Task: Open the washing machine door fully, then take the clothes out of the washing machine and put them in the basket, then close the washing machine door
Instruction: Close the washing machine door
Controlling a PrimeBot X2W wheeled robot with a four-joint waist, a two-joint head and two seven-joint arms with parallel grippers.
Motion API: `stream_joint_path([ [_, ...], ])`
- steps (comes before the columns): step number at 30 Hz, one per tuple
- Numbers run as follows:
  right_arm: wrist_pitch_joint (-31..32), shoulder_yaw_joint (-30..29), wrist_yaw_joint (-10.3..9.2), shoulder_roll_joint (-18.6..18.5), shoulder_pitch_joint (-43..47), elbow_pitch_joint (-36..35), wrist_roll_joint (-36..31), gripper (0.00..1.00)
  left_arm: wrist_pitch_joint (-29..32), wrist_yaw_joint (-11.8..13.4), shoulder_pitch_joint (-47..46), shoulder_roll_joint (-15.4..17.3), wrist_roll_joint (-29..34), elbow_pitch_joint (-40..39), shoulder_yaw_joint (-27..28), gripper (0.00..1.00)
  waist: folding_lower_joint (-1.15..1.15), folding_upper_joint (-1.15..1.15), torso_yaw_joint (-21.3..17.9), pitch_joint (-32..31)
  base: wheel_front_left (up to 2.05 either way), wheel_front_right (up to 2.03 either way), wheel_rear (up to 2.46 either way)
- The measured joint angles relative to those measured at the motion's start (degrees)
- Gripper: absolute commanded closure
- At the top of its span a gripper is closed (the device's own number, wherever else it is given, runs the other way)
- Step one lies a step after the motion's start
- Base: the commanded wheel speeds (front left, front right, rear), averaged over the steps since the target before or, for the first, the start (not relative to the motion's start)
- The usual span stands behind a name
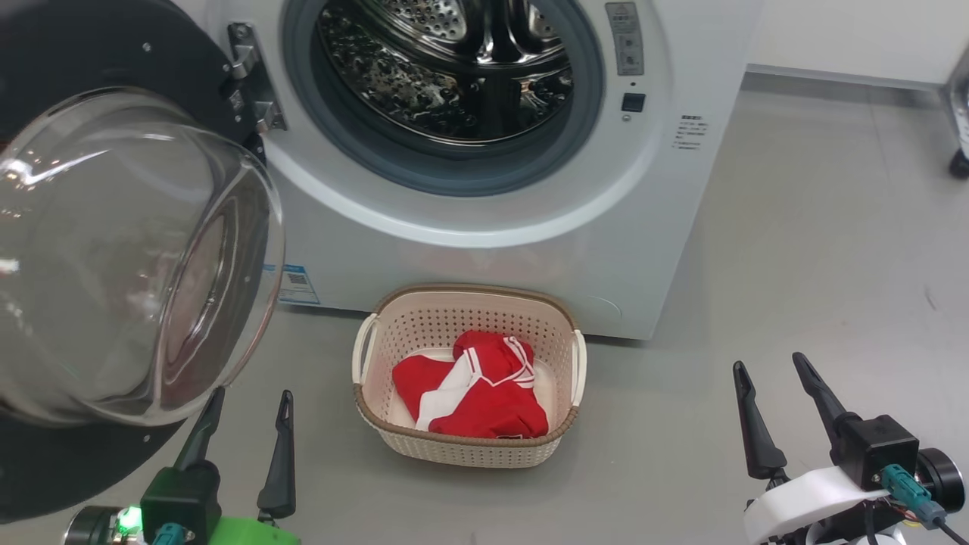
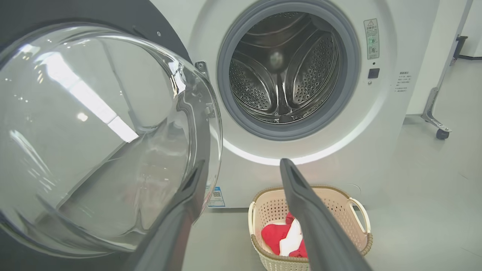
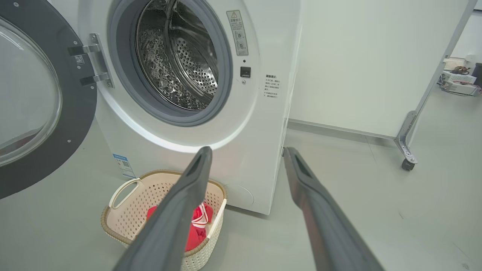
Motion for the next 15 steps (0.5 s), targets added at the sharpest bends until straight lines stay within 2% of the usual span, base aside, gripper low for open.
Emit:
stream_joint_path([
  [15, 0.7, 0.8, 0.48, -0.3, 0.0, -0.4, 0.0, 0.00, -1.0, 0.0, 0.3, -0.7, 0.0, -0.4, 1.0, 0.00, 0.00, 0.00, 10.9, 0.7, 0.00, 0.00, 0.00],
])
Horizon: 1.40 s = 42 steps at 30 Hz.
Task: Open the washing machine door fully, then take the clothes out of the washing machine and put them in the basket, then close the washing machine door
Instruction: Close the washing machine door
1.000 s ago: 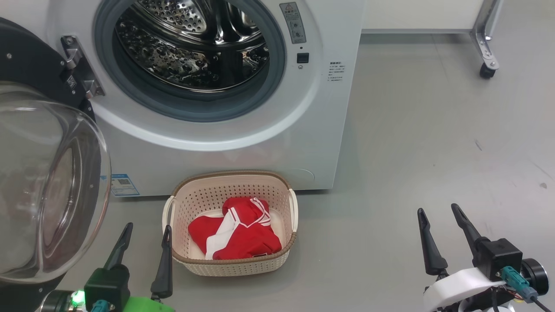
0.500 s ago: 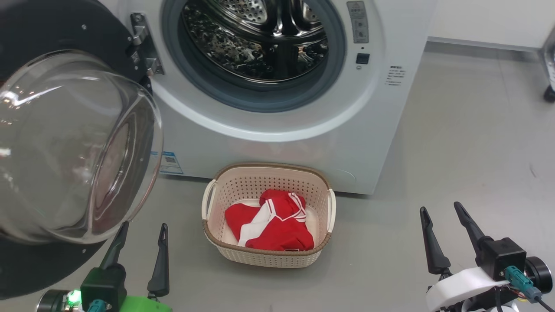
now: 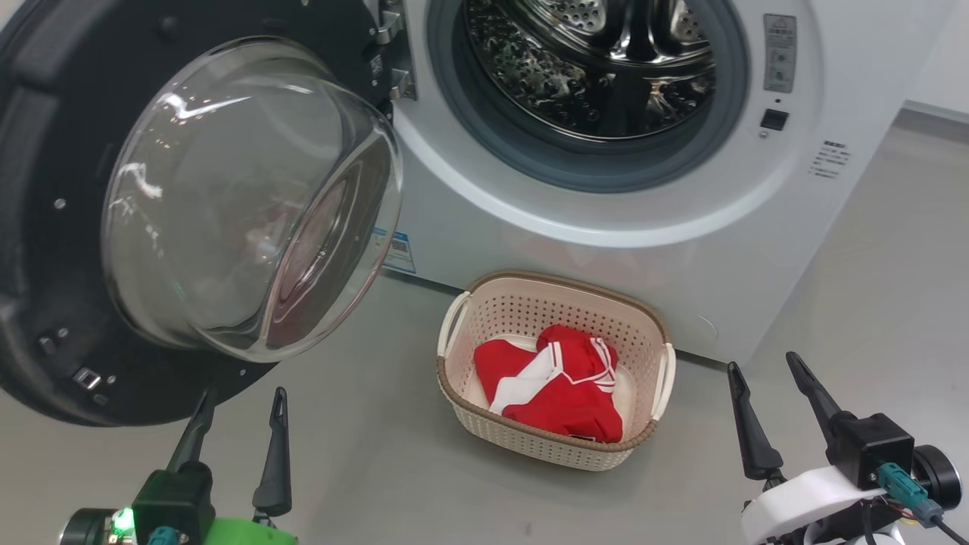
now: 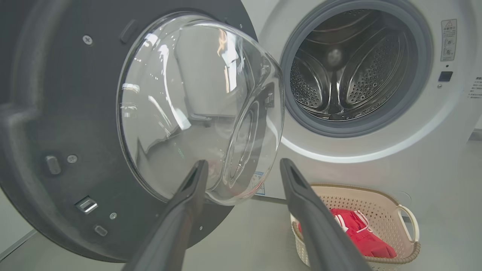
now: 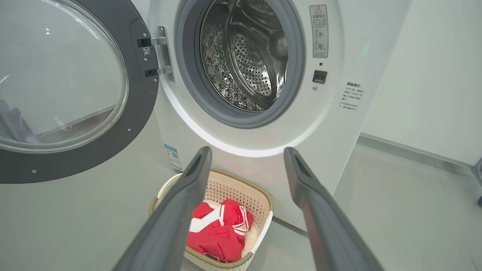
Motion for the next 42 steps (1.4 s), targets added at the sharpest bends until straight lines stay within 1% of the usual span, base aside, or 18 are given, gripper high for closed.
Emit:
stream_joint_path([
  [3, 0.4, -0.2, 0.00, 0.0, 0.0, -0.3, 0.0, 0.00, -0.1, 0.0, 0.0, -0.2, 0.0, 0.0, 0.1, 0.00, 0.00, 0.00, 2.4, 0.2, 0.00, 0.00, 0.00],
  [5, 0.6, 0.6, 0.09, -0.1, -0.1, -0.3, 0.0, 0.00, -0.7, 0.0, 0.2, -0.3, 0.0, -0.1, 1.1, 0.00, 0.00, 0.00, 3.9, 0.3, 0.00, 0.00, 0.00],
  [7, 1.3, 1.5, 0.62, -0.1, -0.6, -0.5, -0.1, 0.00, -1.3, 0.1, 0.9, -0.4, -0.1, -0.4, 2.3, 0.00, 0.00, 0.00, 5.2, 0.5, 0.00, 0.00, 0.00],
  [9, 1.5, 2.3, 1.19, -0.1, -1.4, -0.4, -0.1, 0.00, -1.5, 0.1, 1.7, -0.6, -0.1, -0.5, 3.2, 0.00, 0.00, 0.00, 6.2, 0.7, 0.00, 0.00, 0.00],
  [12, 1.7, 2.6, 1.30, -0.1, -2.2, -0.4, -0.4, 0.00, -2.0, 0.3, 2.4, -1.0, -0.1, -0.6, 4.0, 0.00, 0.00, 0.00, 7.2, 0.9, 0.00, 0.00, 0.00],
  [13, 2.0, 2.7, 1.58, -0.1, -2.4, -0.4, -0.5, 0.00, -2.0, 0.3, 2.6, -1.1, -0.1, -0.7, 4.1, 0.00, 0.00, 0.00, 7.4, 1.0, 0.00, 0.00, 0.00],
  [21, 2.5, 3.2, 1.81, 0.0, -3.3, 0.1, -0.5, 0.00, -3.0, 0.3, 3.4, -1.4, -0.1, -1.5, 5.3, 0.00, 0.00, 0.00, 8.0, 1.7, 0.00, 0.00, 0.00],
  [26, 2.5, 3.3, 2.32, -0.1, -4.0, 0.4, -0.6, 0.00, -3.3, 0.3, 3.6, -1.7, -0.3, -1.5, 5.4, 0.00, 0.00, 0.00, 8.1, 1.9, 0.00, 0.00, 0.00],
  [34, 2.7, 3.3, 2.36, -0.1, -4.2, 0.9, -0.6, 0.00, -3.5, 0.3, 4.1, -1.9, -0.3, -1.6, 5.4, 0.00, 0.00, 0.00, 8.1, 2.0, 0.00, 0.00, 0.00],
  [35, 2.7, 3.3, 2.36, -0.1, -4.2, 1.0, -0.6, 0.00, -3.5, 0.3, 4.1, -1.9, -0.3, -1.6, 5.3, 0.39, 0.00, 0.00, 8.1, 2.0, 0.00, 0.00, 0.00],
  [36, 2.7, 3.4, 2.37, -0.1, -4.3, 1.0, -0.6, 0.00, -3.5, 0.3, 4.1, -1.9, -0.3, -1.6, 5.3, 0.59, 0.00, 0.00, 8.1, 2.0, 0.00, 0.00, 0.00],
  [37, 2.7, 3.4, 2.37, -0.1, -4.4, 1.1, -0.6, 0.00, -3.5, 0.3, 4.1, -1.9, -0.3, -1.6, 5.3, 0.87, 0.00, 0.00, 8.1, 2.0, 0.00, 0.00, 0.00],
  [38, 2.7, 3.4, 2.40, -0.1, -4.5, 1.1, -0.6, 0.00, -3.5, 0.3, 4.2, -1.9, -0.3, -1.6, 5.3, 1.00, 0.00, 0.00, 8.1, 2.0, 0.00, 0.00, 0.00],
  [42, 2.7, 3.3, 2.55, -0.2, -4.5, 1.4, -0.6, 0.00, -3.5, 0.3, 4.2, -2.0, -0.3, -1.6, 5.0, 1.00, 0.00, 0.00, 8.0, 1.9, 0.00, 0.00, 0.00],
])
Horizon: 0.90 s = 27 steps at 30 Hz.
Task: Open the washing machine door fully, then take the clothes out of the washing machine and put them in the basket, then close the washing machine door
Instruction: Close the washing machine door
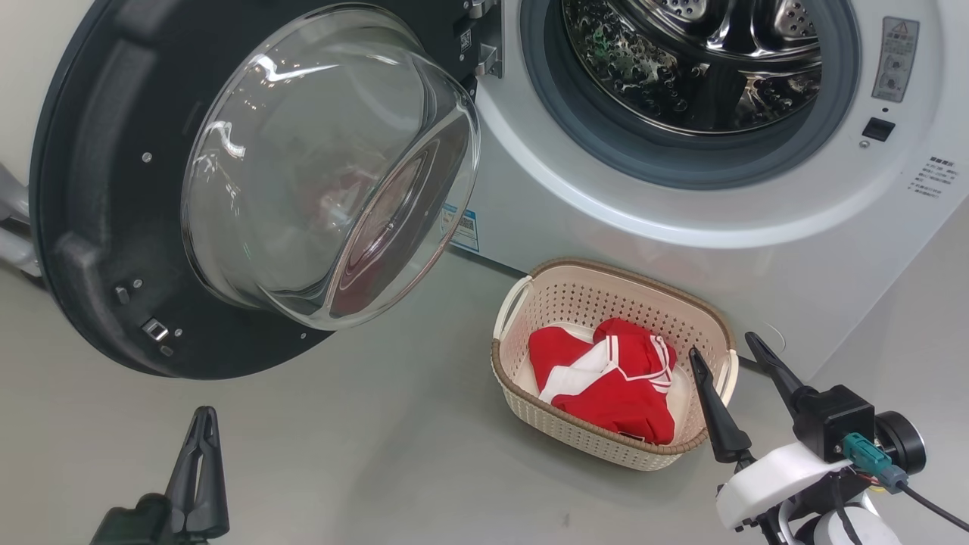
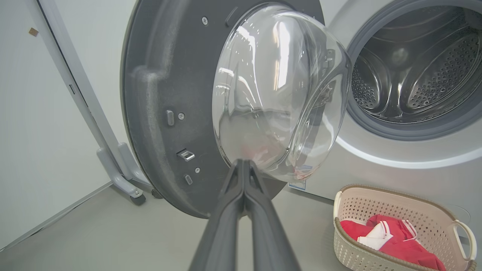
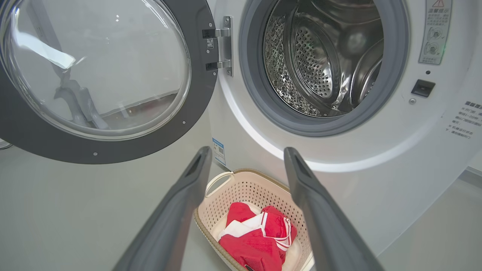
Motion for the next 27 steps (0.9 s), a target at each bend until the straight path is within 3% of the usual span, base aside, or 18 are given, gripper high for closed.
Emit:
stream_joint_path([
  [5, 0.0, 0.0, 0.00, 0.0, 0.0, 0.2, 0.0, 0.00, -0.5, 0.1, 0.0, 0.0, -0.6, -1.0, -0.6, 1.00, 0.00, 0.00, 0.0, -0.1, 0.00, 0.00, 0.00],
  [8, 0.0, 0.0, 0.00, 0.0, -0.2, 0.3, 0.0, 0.00, -1.3, -0.3, 0.0, -0.5, -4.7, -2.6, -0.7, 1.00, 0.00, 0.00, -0.1, -0.3, 0.00, 0.00, 0.00],
  [16, 0.0, 0.2, 0.00, -0.1, -0.4, 0.4, 0.0, 0.00, -4.5, -6.9, -1.0, -1.5, -30.8, -10.2, -0.4, 1.00, 0.00, 0.00, 0.0, -0.4, 0.00, 0.00, 0.00],
  [23, 0.0, 0.2, -0.01, -0.3, -0.5, 0.4, -0.1, 0.00, -7.1, -10.1, -2.2, -1.4, -52.5, -20.6, -6.3, 1.00, 0.00, 0.00, 0.1, -0.2, 0.00, 0.00, 0.00],
  [27, 0.4, 0.2, -0.02, -0.4, -0.5, 0.3, -0.1, 0.00, -7.1, -12.2, -3.1, -1.5, -63.2, -24.6, -1.9, 1.00, 0.00, 0.00, 0.1, 0.0, 0.00, 0.00, 0.00],
])
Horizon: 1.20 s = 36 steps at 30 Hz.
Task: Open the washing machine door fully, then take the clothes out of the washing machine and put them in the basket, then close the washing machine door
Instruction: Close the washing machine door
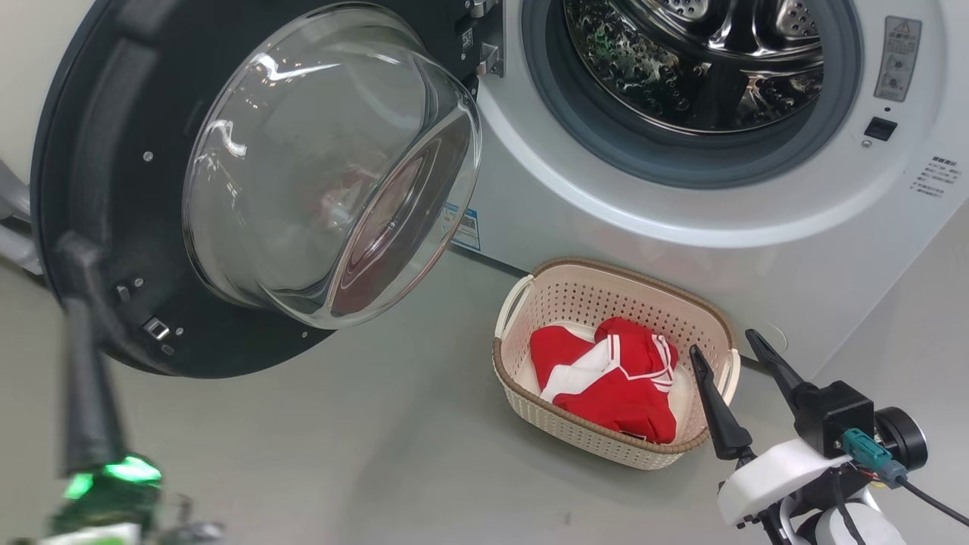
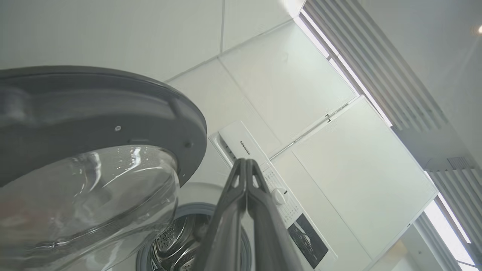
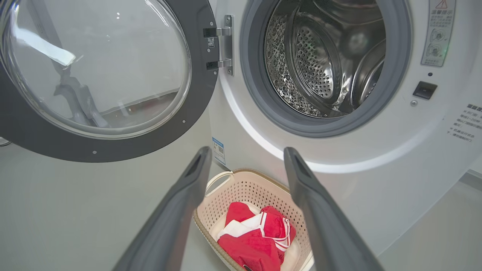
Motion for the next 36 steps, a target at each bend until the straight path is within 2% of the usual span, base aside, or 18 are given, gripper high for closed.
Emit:
stream_joint_path([
  [2, 0.2, 0.0, 0.00, -0.2, 0.0, -0.1, 0.0, 0.00, 0.0, -0.4, -1.6, 0.0, -3.0, -1.0, 5.0, 1.00, 0.00, 0.00, 0.0, 0.3, 0.00, 0.00, 0.00],
  [7, 0.5, -0.1, 0.00, -0.7, -0.2, -0.5, 0.0, 0.00, 0.0, -0.4, -5.8, 0.6, -3.9, -2.1, 15.4, 1.00, 0.00, 0.00, 0.2, 1.0, 0.00, 0.00, 0.00],
  [12, 0.7, -0.4, -0.02, -1.0, -0.5, -0.6, -0.4, 0.00, 0.0, -0.4, -8.9, 2.8, -6.0, -0.6, 18.8, 1.00, 0.00, 0.00, 0.2, 1.5, 0.00, 0.00, 0.00],
  [16, 0.7, -0.6, -0.10, -1.1, -0.5, -0.8, -0.4, 0.00, 0.4, -0.1, -11.8, 4.3, -10.9, 3.2, 22.0, 1.00, 0.00, 0.00, 0.1, 1.8, 0.00, 0.00, 0.00],
  [27, 0.9, -1.5, -1.00, -1.6, -0.5, -2.2, -0.5, 0.00, 3.9, 6.6, -20.7, 10.2, -19.4, 22.4, 28.6, 1.00, 0.00, 0.00, -0.3, 3.4, 0.00, 0.00, 0.00],
  [33, 0.9, -2.4, -1.21, -2.2, -0.5, -2.6, -0.5, 0.00, 7.4, 10.6, -25.3, 13.6, -20.5, 32.8, 27.9, 1.00, 0.00, 0.00, -0.6, 4.1, 0.00, 0.00, 0.00],
  [36, 0.9, -2.6, -1.48, -2.2, -0.4, -2.9, -0.5, 0.00, 9.4, 11.0, -27.3, 14.9, -22.0, 36.4, 26.3, 1.00, 0.00, 0.00, -0.7, 4.3, 0.00, 0.00, 0.00],
])
